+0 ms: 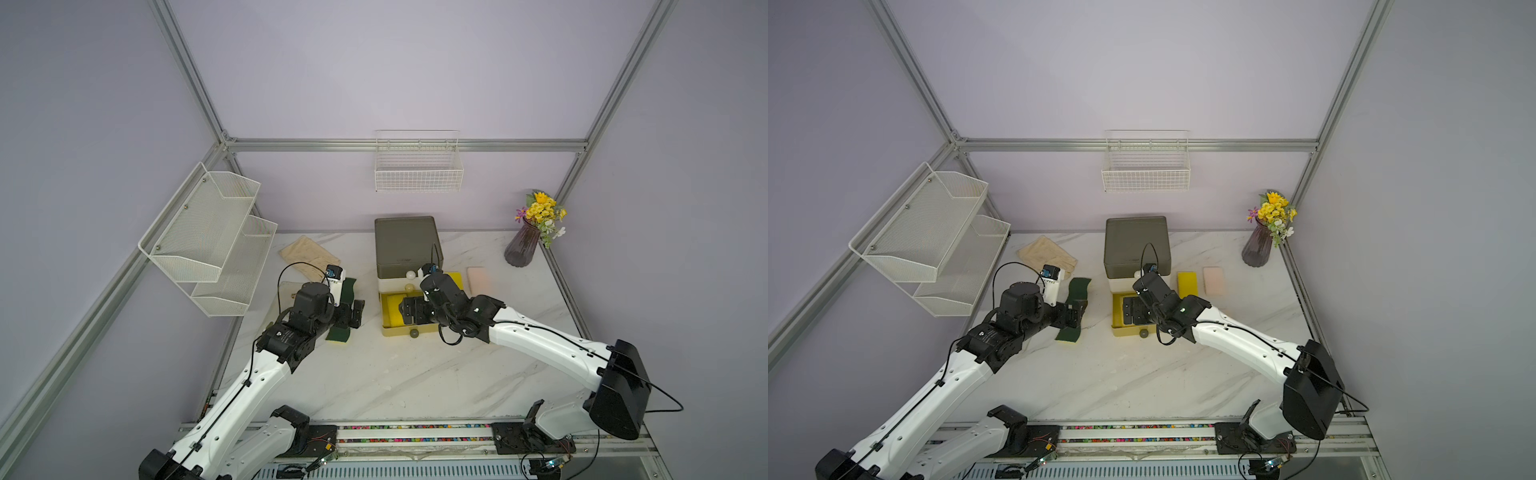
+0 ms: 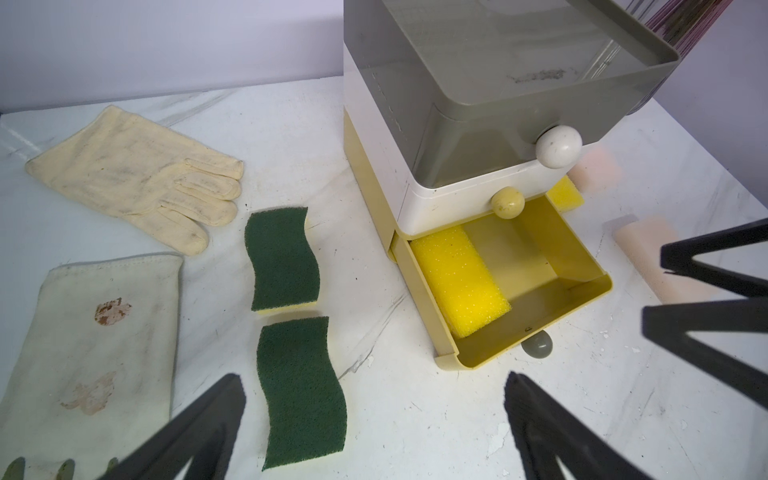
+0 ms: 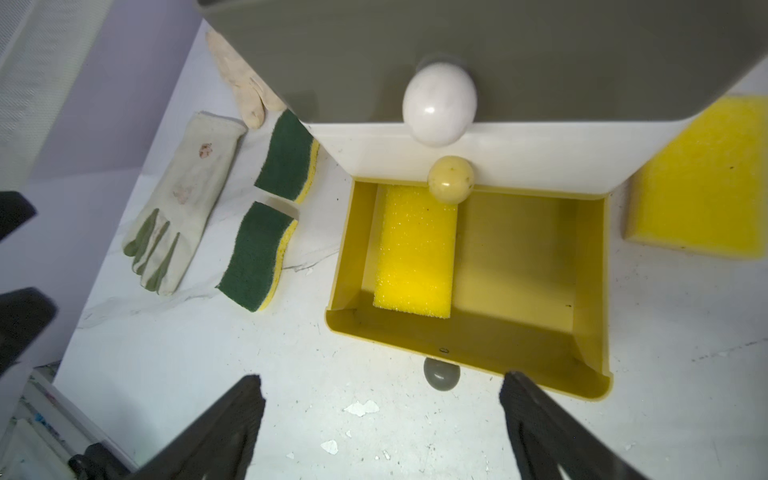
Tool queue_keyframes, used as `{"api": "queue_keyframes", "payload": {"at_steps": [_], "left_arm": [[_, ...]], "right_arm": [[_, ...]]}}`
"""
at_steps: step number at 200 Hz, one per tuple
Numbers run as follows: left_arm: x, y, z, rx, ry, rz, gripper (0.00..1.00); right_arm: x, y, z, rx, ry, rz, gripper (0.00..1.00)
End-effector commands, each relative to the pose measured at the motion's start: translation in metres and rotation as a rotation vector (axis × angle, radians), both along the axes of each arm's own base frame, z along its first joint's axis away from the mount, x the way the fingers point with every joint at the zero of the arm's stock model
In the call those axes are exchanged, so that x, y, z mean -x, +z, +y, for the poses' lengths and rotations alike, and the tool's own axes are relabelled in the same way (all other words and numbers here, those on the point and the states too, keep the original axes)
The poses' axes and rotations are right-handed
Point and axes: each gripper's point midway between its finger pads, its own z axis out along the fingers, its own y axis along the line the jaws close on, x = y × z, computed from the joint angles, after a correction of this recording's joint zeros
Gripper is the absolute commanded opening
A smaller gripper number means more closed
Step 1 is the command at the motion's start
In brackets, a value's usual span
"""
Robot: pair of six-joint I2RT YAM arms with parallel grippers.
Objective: Take the sponge out of the drawer
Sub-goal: Pick up the sponge from the drawer.
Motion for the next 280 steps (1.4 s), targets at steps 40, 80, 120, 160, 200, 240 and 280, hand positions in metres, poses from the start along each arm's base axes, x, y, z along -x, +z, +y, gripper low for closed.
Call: {"api": "queue_keyframes", "payload": {"at_steps": [40, 80, 120, 160, 200, 240, 280], "left_arm": [[-0.003, 0.01, 0.004, 0.002, 0.011, -0.05, 1.0], [-0.003, 0.01, 0.003, 0.004, 0.009, -0.049, 1.0], [-0.003, 0.01, 0.003, 0.005, 0.012, -0.051, 1.0], [-0.003, 0.009, 0.004, 0.002, 0.012, -0.049, 1.0], [-0.003, 0.009, 0.003, 0.004, 0.008, -0.046, 1.0], [-0.003, 0.008, 0.003, 0.003, 0.009, -0.045, 1.0], [-0.003, 0.009, 0.003, 0.004, 0.009, -0.046, 1.0]], "right_arm": [[-0.019, -0.033, 0.018, 0.066, -0.052, -0.011, 0.93], [-0.032, -0.052, 0.024, 0.084, -0.08, -0.028, 0.93], [-0.038, -0.067, 0.03, 0.104, -0.086, -0.03, 0.93], [-0.037, -0.083, 0.033, 0.145, -0.088, -0.026, 0.94], [-0.042, -0.096, 0.032, 0.184, -0.102, -0.031, 0.93], [-0.047, -0.106, 0.039, 0.203, -0.091, -0.024, 0.93], [-0.052, -0.115, 0.047, 0.211, -0.087, -0.02, 0.93]]}}
